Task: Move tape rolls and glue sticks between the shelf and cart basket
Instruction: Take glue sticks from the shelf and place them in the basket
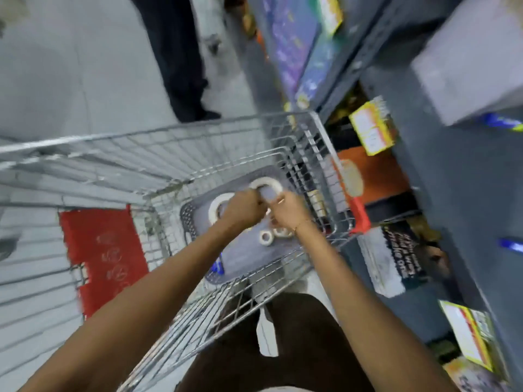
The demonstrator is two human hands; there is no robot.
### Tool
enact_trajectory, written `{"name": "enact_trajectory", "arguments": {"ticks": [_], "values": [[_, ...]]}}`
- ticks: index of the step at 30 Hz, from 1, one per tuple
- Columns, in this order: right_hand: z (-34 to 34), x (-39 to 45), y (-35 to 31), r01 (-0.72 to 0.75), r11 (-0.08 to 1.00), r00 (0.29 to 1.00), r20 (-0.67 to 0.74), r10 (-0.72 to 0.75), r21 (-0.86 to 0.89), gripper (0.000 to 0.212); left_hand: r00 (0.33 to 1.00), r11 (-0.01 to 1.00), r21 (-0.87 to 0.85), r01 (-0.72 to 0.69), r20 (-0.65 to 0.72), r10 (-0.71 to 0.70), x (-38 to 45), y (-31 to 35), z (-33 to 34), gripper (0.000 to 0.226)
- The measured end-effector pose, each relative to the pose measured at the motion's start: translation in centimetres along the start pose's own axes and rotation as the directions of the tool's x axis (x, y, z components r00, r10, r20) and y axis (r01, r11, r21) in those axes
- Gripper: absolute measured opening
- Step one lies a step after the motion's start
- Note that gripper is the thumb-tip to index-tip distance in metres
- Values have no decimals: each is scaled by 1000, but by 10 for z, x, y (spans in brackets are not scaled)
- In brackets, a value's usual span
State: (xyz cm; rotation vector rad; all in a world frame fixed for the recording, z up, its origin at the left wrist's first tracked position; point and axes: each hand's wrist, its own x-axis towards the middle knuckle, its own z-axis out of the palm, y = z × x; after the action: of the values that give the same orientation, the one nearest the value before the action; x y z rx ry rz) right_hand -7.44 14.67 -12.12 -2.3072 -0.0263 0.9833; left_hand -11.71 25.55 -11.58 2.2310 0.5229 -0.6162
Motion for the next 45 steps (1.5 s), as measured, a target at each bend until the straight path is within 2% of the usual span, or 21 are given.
{"name": "enact_trajectory", "arguments": {"ticks": [3,6,8,10,11,12,14,16,18,21,23,25,29,31,33,35,36,37,39,41,45], "values": [[-86,-42,32,24,973,952,-302,48,230,30,958,958,6,-288,12,288,-4,103,-6,18],[-160,-91,73,53,918,822,-539,184,394,31,861,861,-6,-508,-37,507,-8,200,7,17],[-196,-117,99,22,921,679,-682,271,388,28,792,793,-22,-609,-65,607,-8,250,15,13],[-225,-136,130,-157,937,482,-804,349,313,31,733,736,48,-676,-62,677,-1,295,24,18],[-234,-140,142,-246,913,424,-812,402,325,40,701,701,114,-704,-54,712,5,312,29,24],[-242,-142,153,-306,883,405,-791,459,356,48,667,661,177,-730,-30,745,11,328,35,31],[-251,-142,170,-405,823,424,-715,556,400,61,620,587,292,-755,29,784,23,361,52,38],[-253,-133,175,-513,785,474,-648,596,347,70,579,505,405,-762,78,812,41,384,70,41],[-258,-126,178,-558,765,483,-624,614,321,72,583,465,487,-739,119,803,60,405,91,49],[-267,-117,178,-576,750,465,-624,628,326,63,645,378,687,-620,173,744,88,416,109,57],[-270,-115,180,-551,762,462,-637,618,340,54,684,397,721,-568,144,716,99,413,113,52],[-270,-114,185,-479,801,472,-664,580,359,45,679,437,693,-573,104,726,101,412,114,41],[-272,-112,183,-225,910,542,-732,414,348,28,658,509,607,-610,30,752,77,405,107,22],[-271,-109,176,-22,891,562,-732,386,453,21,655,571,490,-659,-1,756,64,392,99,18],[-268,-106,166,176,790,600,-701,386,587,21,699,685,194,-703,6,716,55,371,86,17],[-264,-101,151,312,683,663,-666,342,661,20,776,777,-286,-561,144,614,45,340,65,13],[-261,-99,144,350,643,688,-653,317,681,19,794,775,-462,-431,214,569,41,323,55,12],[-258,-97,135,376,614,706,-644,294,693,19,813,764,-562,-318,253,525,38,304,44,14],[-245,-88,114,396,594,747,-622,235,701,20,860,717,-674,-178,248,446,33,261,20,23],[-223,-73,88,378,611,809,-569,147,695,21,903,649,-753,-105,202,380,28,212,-2,27],[-146,-35,37,284,751,911,-412,-17,596,25,973,541,-841,-5,121,196,12,107,-26,32]]}}
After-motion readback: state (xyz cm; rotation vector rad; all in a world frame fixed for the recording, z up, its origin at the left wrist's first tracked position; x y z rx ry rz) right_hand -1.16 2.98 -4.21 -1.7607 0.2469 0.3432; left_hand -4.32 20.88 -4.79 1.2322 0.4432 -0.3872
